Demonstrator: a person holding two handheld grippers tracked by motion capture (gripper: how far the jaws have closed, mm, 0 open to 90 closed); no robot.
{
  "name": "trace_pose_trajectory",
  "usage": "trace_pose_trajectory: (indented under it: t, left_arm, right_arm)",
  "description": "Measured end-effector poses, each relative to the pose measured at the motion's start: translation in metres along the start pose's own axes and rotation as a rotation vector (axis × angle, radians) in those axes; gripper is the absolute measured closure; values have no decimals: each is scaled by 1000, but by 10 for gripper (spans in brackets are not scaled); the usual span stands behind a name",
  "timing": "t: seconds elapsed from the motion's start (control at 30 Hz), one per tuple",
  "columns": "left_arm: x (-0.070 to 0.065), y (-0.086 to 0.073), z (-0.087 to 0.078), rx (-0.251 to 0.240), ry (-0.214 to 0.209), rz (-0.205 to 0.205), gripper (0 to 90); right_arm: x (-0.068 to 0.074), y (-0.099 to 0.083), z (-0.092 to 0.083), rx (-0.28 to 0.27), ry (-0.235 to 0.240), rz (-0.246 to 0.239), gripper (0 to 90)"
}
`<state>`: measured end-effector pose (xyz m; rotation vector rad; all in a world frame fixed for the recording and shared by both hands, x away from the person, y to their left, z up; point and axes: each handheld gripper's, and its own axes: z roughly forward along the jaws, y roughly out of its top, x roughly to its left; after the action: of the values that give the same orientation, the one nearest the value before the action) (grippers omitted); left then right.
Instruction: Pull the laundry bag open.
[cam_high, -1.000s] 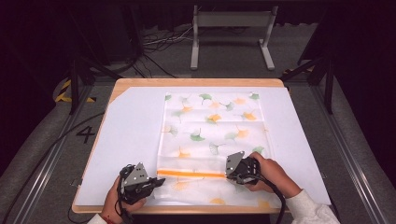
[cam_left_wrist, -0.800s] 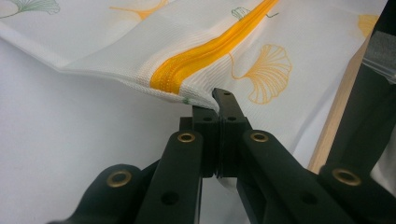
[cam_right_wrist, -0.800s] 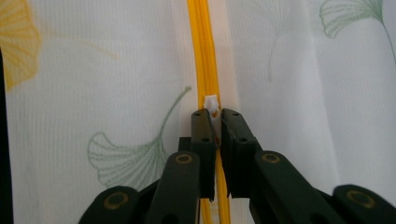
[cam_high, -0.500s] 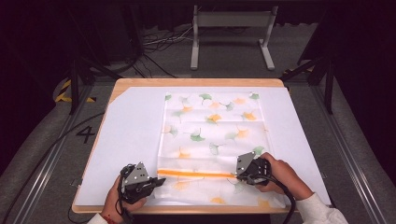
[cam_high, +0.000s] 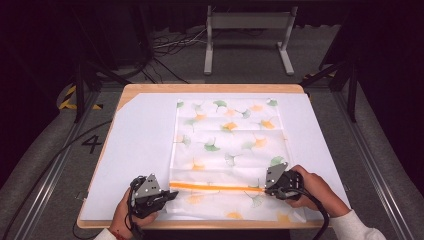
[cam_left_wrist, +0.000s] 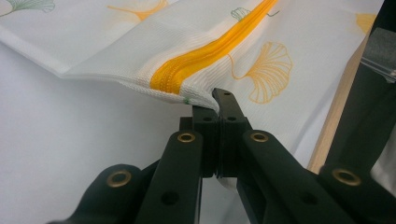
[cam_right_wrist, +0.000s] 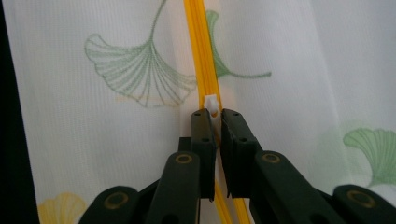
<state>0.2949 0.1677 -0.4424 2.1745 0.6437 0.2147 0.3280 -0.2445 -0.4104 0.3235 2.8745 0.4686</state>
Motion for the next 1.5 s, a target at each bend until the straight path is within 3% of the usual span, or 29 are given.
trace_pose_trajectory:
  t: [0.17,0.73,0.97,1.2,1.23,1.5]
  left_arm:
    - [0,0,0,4,-1,-4,884]
    - [1,-1,1,6,-5,-7,884]
    - [2,-1,1,7,-6,-6,885]
    - [1,-1,1,13,-6,-1,884]
    - [1,-1,1,12,-5,-5,884]
    - [1,-1,1,14,-4,-4,884]
  right_arm:
    - [-2,-9,-5,35,-19,9,847]
    - [-6,-33,-19,59,-47,48,847]
    - [-6,-39,-24,85,-62,37,847]
    - [-5,-43,-24,78,-45,43,847]
    - [-6,-44,-23,105,-59,33,847]
    - [-6,-52,-25,101,-60,55,847]
